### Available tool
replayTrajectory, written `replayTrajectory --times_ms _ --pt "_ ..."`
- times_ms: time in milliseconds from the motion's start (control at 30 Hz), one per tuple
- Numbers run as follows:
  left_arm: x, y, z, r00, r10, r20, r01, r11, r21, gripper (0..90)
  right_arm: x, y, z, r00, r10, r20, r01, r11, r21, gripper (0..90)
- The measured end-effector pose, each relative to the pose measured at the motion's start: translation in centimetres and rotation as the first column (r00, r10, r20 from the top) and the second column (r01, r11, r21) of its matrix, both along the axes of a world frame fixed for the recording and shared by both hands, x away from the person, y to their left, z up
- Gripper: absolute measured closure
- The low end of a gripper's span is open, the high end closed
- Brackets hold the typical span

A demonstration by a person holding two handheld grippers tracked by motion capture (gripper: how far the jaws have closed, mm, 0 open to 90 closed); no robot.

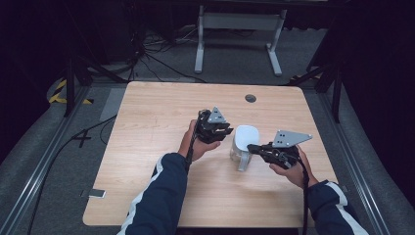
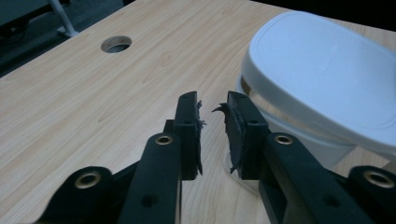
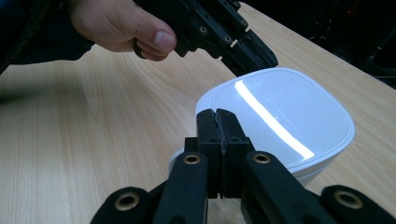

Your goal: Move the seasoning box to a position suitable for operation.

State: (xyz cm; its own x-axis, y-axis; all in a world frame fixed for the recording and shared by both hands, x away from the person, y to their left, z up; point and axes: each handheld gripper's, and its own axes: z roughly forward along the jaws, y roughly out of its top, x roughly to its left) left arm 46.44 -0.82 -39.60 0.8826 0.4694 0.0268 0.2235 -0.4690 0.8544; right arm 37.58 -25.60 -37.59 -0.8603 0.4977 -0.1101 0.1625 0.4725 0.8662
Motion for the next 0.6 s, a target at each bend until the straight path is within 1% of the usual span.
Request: replayTrajectory --times_ms 33,100,167,267,333,433,500,533,567,600 --pt "-0.05 -0.17 -0.01 1.0000 -0.006 -0.001 0.006 1.0000 -0.002 79.4 -0.02 -0.01 0.01 1.0000 -0.001 -0.004 0.001 1.000 0.001 90.0" --pt "-0.08 -0.53 0.02 0.9998 -0.016 0.009 0.016 0.9998 0.016 81.8 -0.02 -0.01 0.00 1.0000 -0.001 -0.002 0.001 1.000 0.001 90.0" --pt "-0.08 -0.65 -0.04 0.9997 -0.024 0.008 0.024 0.9997 0.001 85.4 -0.02 -0.02 -0.01 1.0000 -0.001 -0.002 0.001 1.000 0.001 90.0" --pt "-0.07 -0.63 -0.06 0.9994 -0.035 0.003 0.035 0.9994 -0.002 87.9 -0.03 -0.07 -0.01 1.0000 0.001 -0.002 -0.001 1.000 0.000 90.0" --pt "-0.11 -0.51 0.04 0.9990 -0.042 0.011 0.043 0.9988 -0.024 87.9 -0.05 -0.10 -0.02 1.0000 0.007 -0.003 -0.007 1.000 -0.001 90.0" --pt "-0.15 -0.34 0.23 0.9984 -0.055 0.008 0.055 0.9965 -0.063 87.1 -0.06 -0.05 -0.08 0.9999 0.016 -0.002 -0.016 1.000 -0.002 90.0" --pt "-0.16 -0.52 0.13 0.9984 -0.053 0.020 0.054 0.9983 -0.023 85.9 -0.12 -0.01 -0.08 0.9999 0.014 -0.004 -0.014 1.000 -0.008 90.0" --pt "-0.08 -0.68 -0.03 0.9982 -0.054 0.024 0.054 0.9984 0.014 85.9 -0.11 0.02 -0.09 0.9999 0.013 -0.004 -0.013 1.000 -0.009 90.0" --pt "0.07 -0.92 -0.30 0.9983 -0.048 0.031 0.047 0.9982 0.036 85.6 -0.09 0.05 -0.13 0.9999 0.014 -0.003 -0.014 1.000 -0.010 90.0" --pt "0.14 -0.98 -0.41 0.9986 -0.043 0.032 0.041 0.9980 0.048 85.4 -0.07 0.08 -0.17 0.9999 0.015 -0.004 -0.015 1.000 -0.016 90.0"
